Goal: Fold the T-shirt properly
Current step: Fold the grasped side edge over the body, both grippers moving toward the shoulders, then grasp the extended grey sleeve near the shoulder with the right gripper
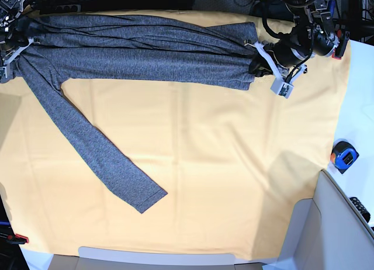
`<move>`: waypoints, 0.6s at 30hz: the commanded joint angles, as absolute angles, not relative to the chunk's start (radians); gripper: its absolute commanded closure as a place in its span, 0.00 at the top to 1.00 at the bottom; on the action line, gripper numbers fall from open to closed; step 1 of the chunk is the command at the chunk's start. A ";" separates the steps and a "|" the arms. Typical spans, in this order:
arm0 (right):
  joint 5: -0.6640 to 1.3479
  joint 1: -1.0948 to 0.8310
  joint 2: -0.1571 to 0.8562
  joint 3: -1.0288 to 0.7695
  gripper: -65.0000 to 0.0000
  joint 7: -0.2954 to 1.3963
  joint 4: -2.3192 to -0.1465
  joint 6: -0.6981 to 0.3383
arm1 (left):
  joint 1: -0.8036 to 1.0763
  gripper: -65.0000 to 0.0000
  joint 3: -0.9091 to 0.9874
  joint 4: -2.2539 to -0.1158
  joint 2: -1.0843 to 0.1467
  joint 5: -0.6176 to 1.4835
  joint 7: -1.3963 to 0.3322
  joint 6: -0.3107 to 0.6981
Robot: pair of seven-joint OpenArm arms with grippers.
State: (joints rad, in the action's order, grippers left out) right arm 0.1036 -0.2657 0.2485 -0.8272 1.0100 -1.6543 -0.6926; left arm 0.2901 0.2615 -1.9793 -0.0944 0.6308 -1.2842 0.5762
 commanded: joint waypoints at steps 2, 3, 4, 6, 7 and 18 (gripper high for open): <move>0.101 -0.265 0.262 -0.831 0.03 1.024 -1.661 -0.698 | 0.277 0.19 0.265 -1.995 -0.101 0.639 -1.302 0.576; 0.101 -0.265 0.262 -0.831 0.06 1.024 -1.661 -0.698 | 0.275 0.23 0.269 -1.995 -0.101 0.639 -1.313 0.576; 0.101 -0.265 0.262 -0.831 0.12 1.024 -1.662 -0.698 | 0.274 0.26 0.269 -1.995 -0.101 0.639 -1.319 0.576; 0.101 -0.265 0.263 -0.831 0.25 1.024 -1.662 -0.698 | 0.272 0.28 0.271 -1.995 -0.101 0.639 -1.323 0.576; 0.101 -0.265 0.263 -0.831 0.31 1.024 -1.666 -0.698 | 0.272 0.28 0.271 -1.995 -0.101 0.639 -1.328 0.576; 0.102 -0.231 0.268 -0.924 0.48 1.023 -1.862 -0.698 | 0.269 0.28 0.275 -2.041 -0.099 0.645 -1.319 0.576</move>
